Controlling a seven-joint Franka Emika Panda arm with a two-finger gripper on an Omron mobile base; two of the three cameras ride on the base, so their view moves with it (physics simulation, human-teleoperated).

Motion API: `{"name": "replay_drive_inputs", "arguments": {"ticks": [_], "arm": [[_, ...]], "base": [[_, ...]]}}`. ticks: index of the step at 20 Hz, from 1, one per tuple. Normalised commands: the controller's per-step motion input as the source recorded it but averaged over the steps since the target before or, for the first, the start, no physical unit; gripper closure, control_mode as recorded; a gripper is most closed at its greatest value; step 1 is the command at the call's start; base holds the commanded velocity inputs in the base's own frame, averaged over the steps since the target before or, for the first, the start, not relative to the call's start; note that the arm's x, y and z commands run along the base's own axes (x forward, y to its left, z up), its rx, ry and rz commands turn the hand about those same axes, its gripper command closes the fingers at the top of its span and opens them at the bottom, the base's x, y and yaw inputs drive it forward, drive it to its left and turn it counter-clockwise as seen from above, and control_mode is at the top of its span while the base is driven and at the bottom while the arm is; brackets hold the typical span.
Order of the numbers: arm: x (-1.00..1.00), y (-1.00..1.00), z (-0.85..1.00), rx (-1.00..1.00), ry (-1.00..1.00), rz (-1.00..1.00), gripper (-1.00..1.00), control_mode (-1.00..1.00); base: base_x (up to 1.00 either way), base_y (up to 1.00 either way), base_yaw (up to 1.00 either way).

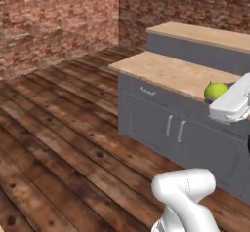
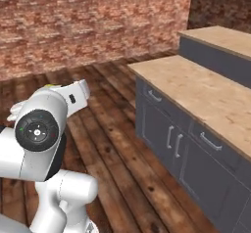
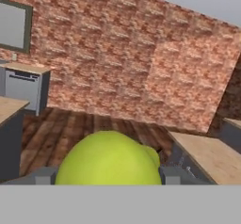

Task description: Retrieve the kiwi and pear from the fridge and place them into the bowl on the dining table.

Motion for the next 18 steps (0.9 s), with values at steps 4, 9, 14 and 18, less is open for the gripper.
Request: {"name": "replay_drive_inputs", "arguments": {"ticks": [4, 9, 14, 18], "arm": [[0.00, 0.00, 0.00, 0.00, 0.00, 0.00, 1.00, 1.00], [0.00, 0.00, 0.00, 0.00, 0.00, 0.00, 1.00, 1.00], [0.00, 0.00, 0.00, 0.00, 0.00, 0.00, 1.00, 1.00], [0.00, 0.00, 0.00, 0.00, 0.00, 0.00, 1.00, 1.00]], "base": [[0.25, 0.36, 0.42], [0.23, 0.38, 0.41], [0.23, 0.37, 0.42], [0.23, 0.34, 0.43]]}}
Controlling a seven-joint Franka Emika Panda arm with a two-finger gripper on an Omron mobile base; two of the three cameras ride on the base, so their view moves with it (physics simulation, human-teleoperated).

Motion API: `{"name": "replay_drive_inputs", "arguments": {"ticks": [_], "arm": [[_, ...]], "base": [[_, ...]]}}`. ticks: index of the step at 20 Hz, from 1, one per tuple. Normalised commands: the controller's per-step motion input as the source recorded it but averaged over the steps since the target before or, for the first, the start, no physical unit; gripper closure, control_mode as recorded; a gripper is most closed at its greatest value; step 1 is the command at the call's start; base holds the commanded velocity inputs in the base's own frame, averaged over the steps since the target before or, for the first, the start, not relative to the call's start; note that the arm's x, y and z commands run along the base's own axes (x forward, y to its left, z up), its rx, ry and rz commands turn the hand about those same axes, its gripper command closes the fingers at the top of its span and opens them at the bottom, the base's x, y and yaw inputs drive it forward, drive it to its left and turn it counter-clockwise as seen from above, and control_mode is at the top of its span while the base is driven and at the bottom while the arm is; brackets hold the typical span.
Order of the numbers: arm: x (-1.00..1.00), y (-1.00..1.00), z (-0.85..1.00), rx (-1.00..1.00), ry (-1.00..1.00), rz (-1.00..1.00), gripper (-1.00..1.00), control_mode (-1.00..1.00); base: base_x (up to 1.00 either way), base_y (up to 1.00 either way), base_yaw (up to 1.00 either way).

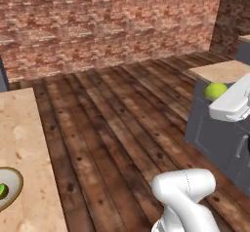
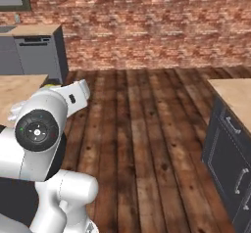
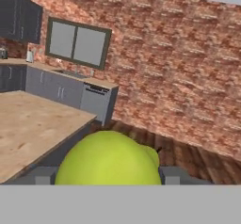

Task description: Retrieve the kiwi and pear from the fridge and place them into the bowl on the dining table.

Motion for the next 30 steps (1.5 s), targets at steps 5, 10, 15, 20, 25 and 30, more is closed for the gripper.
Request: {"name": "replay_drive_inputs", "arguments": {"ticks": [5, 10, 15, 20, 25, 30], "arm": [[0.00, 0.00, 0.00, 0.00, 0.00, 0.00, 1.00, 1.00], [0.00, 0.00, 0.00, 0.00, 0.00, 0.00, 1.00, 1.00], [0.00, 0.00, 0.00, 0.00, 0.00, 0.00, 1.00, 1.00], [0.00, 0.00, 0.00, 0.00, 0.00, 0.00, 1.00, 1.00], [0.00, 0.00, 0.00, 0.00, 0.00, 0.00, 1.00, 1.00], [0.00, 0.00, 0.00, 0.00, 0.00, 0.00, 1.00, 1.00]], "base": [[0.23, 0.29, 0.44], [0.21, 0.21, 0.47], [0.15, 0.15, 0.51], [0.19, 0.13, 0.51], [0.19, 0.09, 0.50], [0.20, 0.06, 0.49]]}}
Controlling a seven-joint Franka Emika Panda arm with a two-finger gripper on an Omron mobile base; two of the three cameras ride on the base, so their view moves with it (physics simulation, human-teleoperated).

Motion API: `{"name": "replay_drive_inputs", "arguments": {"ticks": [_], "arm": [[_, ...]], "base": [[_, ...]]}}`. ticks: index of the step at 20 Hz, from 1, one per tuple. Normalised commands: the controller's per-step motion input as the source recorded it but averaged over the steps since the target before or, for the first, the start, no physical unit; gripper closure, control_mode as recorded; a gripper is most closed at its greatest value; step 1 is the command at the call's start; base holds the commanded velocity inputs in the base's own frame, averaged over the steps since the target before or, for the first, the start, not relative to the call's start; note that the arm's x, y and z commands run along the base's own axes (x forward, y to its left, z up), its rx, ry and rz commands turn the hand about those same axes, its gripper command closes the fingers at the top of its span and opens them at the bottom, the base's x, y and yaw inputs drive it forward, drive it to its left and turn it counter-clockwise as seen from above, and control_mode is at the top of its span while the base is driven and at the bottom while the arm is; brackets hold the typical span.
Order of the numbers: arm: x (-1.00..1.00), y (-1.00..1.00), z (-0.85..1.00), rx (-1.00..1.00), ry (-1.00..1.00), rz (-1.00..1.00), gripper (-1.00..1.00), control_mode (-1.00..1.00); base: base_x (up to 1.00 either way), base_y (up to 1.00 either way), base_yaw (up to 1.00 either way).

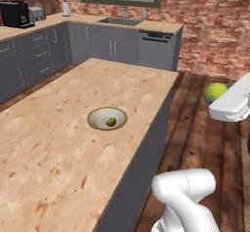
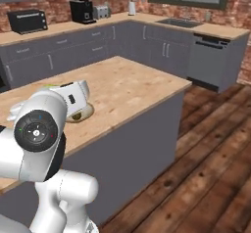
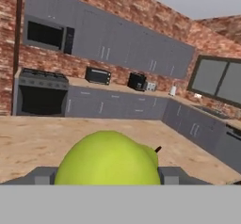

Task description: Retrieve the kiwi and pear from the fridge and place them into the bowl on the dining table.

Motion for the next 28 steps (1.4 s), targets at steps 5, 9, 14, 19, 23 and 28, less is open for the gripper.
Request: {"name": "replay_drive_inputs", "arguments": {"ticks": [5, 9, 14, 19, 23, 28], "arm": [[0.00, 0.00, 0.00, 0.00, 0.00, 0.00, 1.00, 1.00], [0.00, 0.00, 0.00, 0.00, 0.00, 0.00, 1.00, 1.00], [0.00, 0.00, 0.00, 0.00, 0.00, 0.00, 1.00, 1.00], [0.00, 0.00, 0.00, 0.00, 0.00, 0.00, 1.00, 1.00], [0.00, 0.00, 0.00, 0.00, 0.00, 0.00, 1.00, 1.00], [0.00, 0.00, 0.00, 0.00, 0.00, 0.00, 1.00, 1.00]], "base": [[0.32, 0.01, 0.42], [0.36, -0.01, 0.38], [0.32, -0.14, 0.32], [0.33, -0.11, 0.31], [0.37, -0.16, 0.31], [0.39, -0.26, 0.30]]}}
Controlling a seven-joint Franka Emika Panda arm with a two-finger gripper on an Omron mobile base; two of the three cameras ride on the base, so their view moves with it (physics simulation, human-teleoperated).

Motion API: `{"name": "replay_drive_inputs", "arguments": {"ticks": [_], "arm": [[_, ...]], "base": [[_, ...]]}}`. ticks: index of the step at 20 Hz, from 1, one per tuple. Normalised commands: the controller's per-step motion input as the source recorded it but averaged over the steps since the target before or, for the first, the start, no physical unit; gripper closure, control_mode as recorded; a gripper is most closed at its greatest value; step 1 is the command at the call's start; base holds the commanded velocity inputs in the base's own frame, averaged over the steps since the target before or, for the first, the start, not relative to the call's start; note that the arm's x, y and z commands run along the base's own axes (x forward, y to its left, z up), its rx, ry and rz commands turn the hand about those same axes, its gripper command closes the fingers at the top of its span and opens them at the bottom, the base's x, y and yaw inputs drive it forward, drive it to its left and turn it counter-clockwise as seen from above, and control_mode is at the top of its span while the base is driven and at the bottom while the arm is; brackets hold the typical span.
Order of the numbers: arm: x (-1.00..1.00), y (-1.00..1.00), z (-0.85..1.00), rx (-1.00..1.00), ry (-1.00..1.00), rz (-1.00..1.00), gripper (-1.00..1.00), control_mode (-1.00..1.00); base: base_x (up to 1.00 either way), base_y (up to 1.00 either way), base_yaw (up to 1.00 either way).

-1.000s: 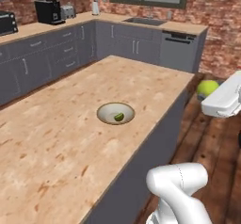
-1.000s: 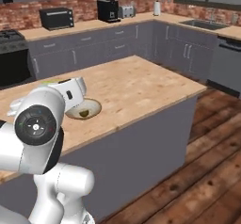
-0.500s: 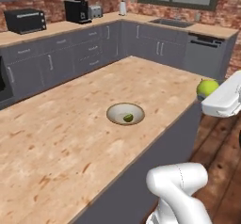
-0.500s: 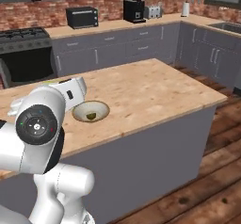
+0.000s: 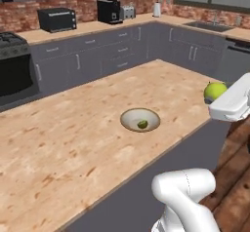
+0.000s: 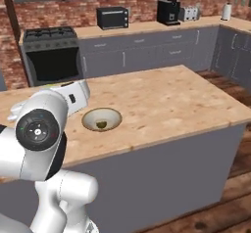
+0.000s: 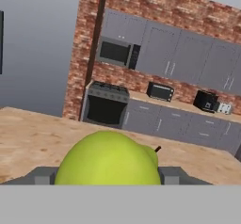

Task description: Retrieve the kiwi and pear from the fridge and place them into the bowl on the dining table.

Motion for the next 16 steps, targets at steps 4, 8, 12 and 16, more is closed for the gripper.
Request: {"name": "replay_drive_inputs", "arguments": {"ticks": [4, 8, 12, 16], "arm": [[0.00, 0.00, 0.00, 0.00, 0.00, 0.00, 1.00, 1.00], [0.00, 0.00, 0.00, 0.00, 0.00, 0.00, 1.00, 1.00], [0.00, 0.00, 0.00, 0.00, 0.00, 0.00, 1.00, 1.00], [0.00, 0.00, 0.00, 0.00, 0.00, 0.00, 1.00, 1.00]], "base": [[0.37, -0.43, 0.32], [0.40, -0.52, 0.33], [0.43, -0.47, 0.32], [0.66, -0.08, 0.31]]}}
